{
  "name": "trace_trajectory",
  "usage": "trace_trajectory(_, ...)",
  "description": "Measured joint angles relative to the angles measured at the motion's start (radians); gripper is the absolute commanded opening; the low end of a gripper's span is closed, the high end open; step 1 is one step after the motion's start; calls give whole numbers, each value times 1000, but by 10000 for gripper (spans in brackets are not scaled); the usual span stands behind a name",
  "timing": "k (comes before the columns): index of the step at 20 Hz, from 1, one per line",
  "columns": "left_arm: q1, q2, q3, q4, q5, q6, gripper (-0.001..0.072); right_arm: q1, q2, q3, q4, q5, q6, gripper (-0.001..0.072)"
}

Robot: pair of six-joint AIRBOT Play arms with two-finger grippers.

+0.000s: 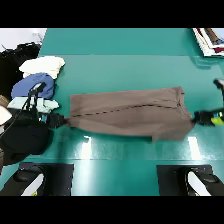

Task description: Fold the shirts.

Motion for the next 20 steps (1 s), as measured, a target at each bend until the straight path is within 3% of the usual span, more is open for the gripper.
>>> trace_trajectory(6,28,-355,154,18,204,21,29,38,-477,381,18,-120,-12,14)
trace_trajectory(7,29,-409,185,18,220,23,31,41,-548,438,21,-129,-13,66)
trace_trajectory(8,31,-459,216,19,233,26,161,43,-607,487,33,-132,-16,364)
trace_trajectory(9,32,-507,248,19,244,27,531,43,-663,535,50,-140,-21,554)
trace_trajectory(10,32,-543,274,21,248,29,712,40,-712,578,71,-142,-28,556)
trace_trajectory(13,34,-607,349,19,236,29,705,7,-804,676,148,-126,-45,555)
trace_trajectory(14,34,-616,375,18,214,29,568,-11,-821,697,175,-104,-64,556)
trace_trajectory(15,33,-622,397,17,187,29,229,-32,-832,711,202,-77,-86,555)
trace_trajectory(16,33,-625,415,11,162,29,34,-60,-841,719,220,-48,-107,555)
trace_trajectory(18,32,-627,440,-15,124,39,30,-122,-850,711,266,-2,-141,557)
trace_trajectory(20,31,-628,454,-70,101,48,30,-192,-856,670,309,29,-171,635)
